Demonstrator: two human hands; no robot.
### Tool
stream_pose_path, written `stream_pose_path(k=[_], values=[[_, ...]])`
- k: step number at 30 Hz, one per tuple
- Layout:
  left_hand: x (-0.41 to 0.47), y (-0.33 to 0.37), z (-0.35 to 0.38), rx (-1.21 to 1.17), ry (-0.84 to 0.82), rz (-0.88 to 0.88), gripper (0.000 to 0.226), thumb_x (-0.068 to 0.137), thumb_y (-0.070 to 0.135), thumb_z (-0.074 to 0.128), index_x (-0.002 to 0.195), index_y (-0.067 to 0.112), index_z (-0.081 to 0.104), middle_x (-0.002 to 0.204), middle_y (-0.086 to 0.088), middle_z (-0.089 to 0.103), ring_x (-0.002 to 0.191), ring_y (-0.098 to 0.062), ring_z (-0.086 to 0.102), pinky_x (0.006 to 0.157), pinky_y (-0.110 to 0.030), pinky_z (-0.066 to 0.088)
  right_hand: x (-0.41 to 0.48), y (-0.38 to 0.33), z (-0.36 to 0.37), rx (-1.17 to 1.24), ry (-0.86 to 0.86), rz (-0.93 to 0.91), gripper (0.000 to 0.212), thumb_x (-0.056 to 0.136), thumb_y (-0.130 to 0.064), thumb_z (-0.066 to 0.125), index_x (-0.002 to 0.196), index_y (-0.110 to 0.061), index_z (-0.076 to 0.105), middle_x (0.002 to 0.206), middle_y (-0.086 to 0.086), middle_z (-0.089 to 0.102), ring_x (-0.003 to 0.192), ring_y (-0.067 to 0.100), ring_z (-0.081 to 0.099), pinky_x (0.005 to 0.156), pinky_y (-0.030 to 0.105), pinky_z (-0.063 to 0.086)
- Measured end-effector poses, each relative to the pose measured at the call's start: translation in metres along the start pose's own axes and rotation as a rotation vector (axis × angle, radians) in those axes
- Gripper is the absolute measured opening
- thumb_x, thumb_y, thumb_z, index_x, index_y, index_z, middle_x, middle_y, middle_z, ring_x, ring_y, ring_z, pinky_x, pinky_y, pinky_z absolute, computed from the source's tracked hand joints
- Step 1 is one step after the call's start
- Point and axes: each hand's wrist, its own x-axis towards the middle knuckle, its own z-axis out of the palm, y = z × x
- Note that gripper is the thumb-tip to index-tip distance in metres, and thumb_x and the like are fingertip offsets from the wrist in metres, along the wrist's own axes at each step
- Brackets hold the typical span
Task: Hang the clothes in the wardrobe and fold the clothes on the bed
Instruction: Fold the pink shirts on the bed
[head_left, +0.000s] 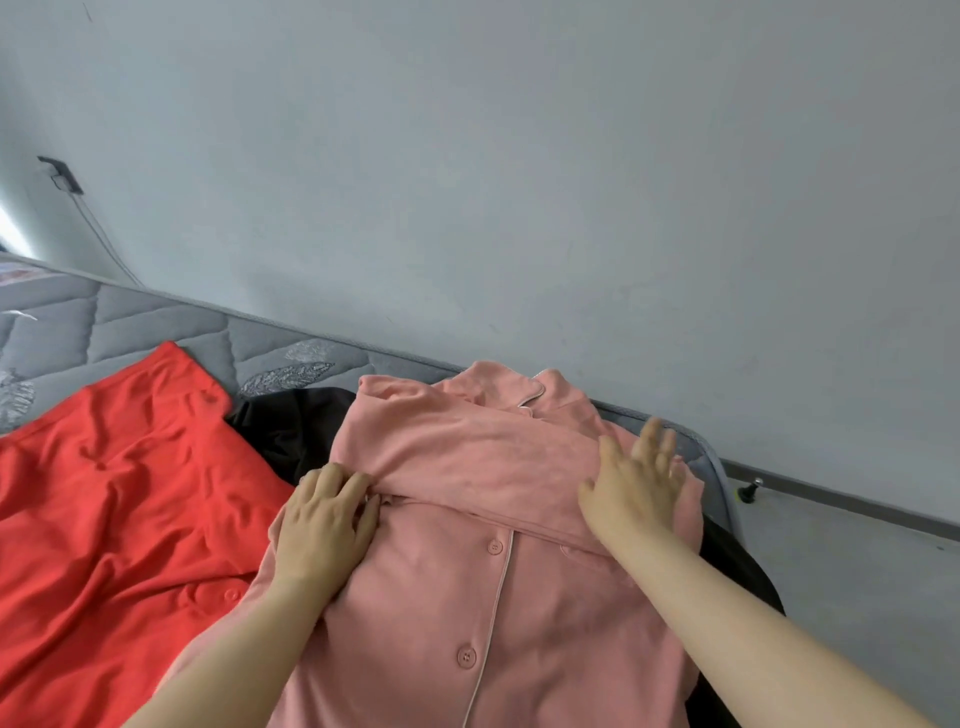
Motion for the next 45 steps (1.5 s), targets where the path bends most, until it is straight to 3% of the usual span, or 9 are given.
stream_pose_path(k=[6,13,20,24,28,34,37,40,45], values=[[-0.004,-0.006,0.024,-0.042,0.078,-0.056,0.034,0.089,0.036,0.043,0.094,0.014,0.068,0.093,-0.005,0.058,0.083,-0.031,0.054,0.078,-0.043,0.049,0.022,-0.081,0.016,0.321,0.020,-0.392,0.039,0.093,-0.021,0.054,0.130,-0.009,0.054,0.136,0.010,0.053,0.128,0.025,0.045,0.107,0.035,0.032],[-0.004,-0.013,0.042,-0.093,0.150,-0.016,0.030,0.088,0.031,0.045,0.097,0.016,0.069,0.095,-0.004,0.060,0.085,-0.028,0.055,0.082,-0.038,0.042,0.071,-0.199,0.028,0.498,-0.081,-0.585,0.035,0.094,-0.025,0.055,0.124,-0.008,0.061,0.125,0.008,0.062,0.119,0.022,0.053,0.102,0.033,0.037],[-0.004,-0.013,0.045,-0.107,0.187,0.001,0.031,0.088,0.030,0.045,0.096,0.015,0.070,0.095,-0.006,0.061,0.088,-0.029,0.055,0.083,-0.038,0.041,0.105,-0.238,0.033,0.519,-0.155,-0.522,0.016,0.088,-0.028,0.064,0.078,-0.015,0.067,0.086,0.001,0.070,0.089,0.020,0.063,0.076,0.030,0.046],[-0.003,-0.012,0.045,-0.108,0.169,-0.010,0.030,0.088,0.030,0.045,0.095,0.016,0.071,0.096,-0.004,0.061,0.085,-0.029,0.058,0.083,-0.038,0.042,0.134,-0.238,0.023,0.850,-0.046,-0.249,0.018,0.098,-0.022,0.051,0.094,-0.008,0.061,0.088,-0.003,0.057,0.084,0.016,0.052,0.065,0.021,0.029],[-0.004,-0.012,0.044,-0.111,0.170,-0.015,0.030,0.088,0.031,0.045,0.094,0.017,0.070,0.096,-0.003,0.061,0.083,-0.028,0.058,0.083,-0.037,0.041,0.135,-0.234,0.036,0.842,-0.211,-0.195,0.015,0.097,-0.013,0.046,0.105,-0.008,0.058,0.100,-0.001,0.062,0.093,0.019,0.056,0.072,0.025,0.037],[-0.003,-0.011,0.045,-0.108,0.190,0.006,0.028,0.087,0.030,0.046,0.096,0.016,0.068,0.097,-0.004,0.060,0.089,-0.026,0.052,0.084,-0.037,0.040,0.108,-0.206,0.033,0.738,-0.162,-0.367,0.025,0.095,-0.020,0.055,0.119,-0.012,0.054,0.118,0.004,0.064,0.110,0.018,0.059,0.096,0.030,0.043],[-0.003,-0.009,0.042,-0.097,0.170,-0.005,0.030,0.087,0.031,0.044,0.097,0.015,0.068,0.097,-0.005,0.060,0.088,-0.029,0.054,0.083,-0.039,0.041,0.079,-0.172,0.024,0.699,-0.082,-0.434,0.025,0.093,-0.012,0.054,0.117,-0.009,0.058,0.116,0.007,0.064,0.108,0.021,0.060,0.096,0.035,0.045],[-0.002,-0.005,0.037,-0.081,0.143,-0.021,0.035,0.087,0.032,0.042,0.096,0.013,0.070,0.096,-0.007,0.061,0.084,-0.032,0.057,0.079,-0.044,0.045,0.043,-0.126,0.019,0.568,0.011,-0.532,0.026,0.089,-0.007,0.056,0.115,-0.006,0.062,0.116,0.006,0.066,0.109,0.021,0.059,0.092,0.027,0.041],[-0.001,0.003,0.025,-0.047,0.105,-0.019,0.040,0.086,0.032,0.040,0.094,0.008,0.071,0.094,-0.012,0.062,0.081,-0.037,0.057,0.076,-0.048,0.048,-0.002,-0.049,0.015,0.371,0.117,-0.458,0.026,0.088,-0.011,0.058,0.112,-0.008,0.065,0.116,0.006,0.064,0.112,0.025,0.056,0.097,0.038,0.041]])
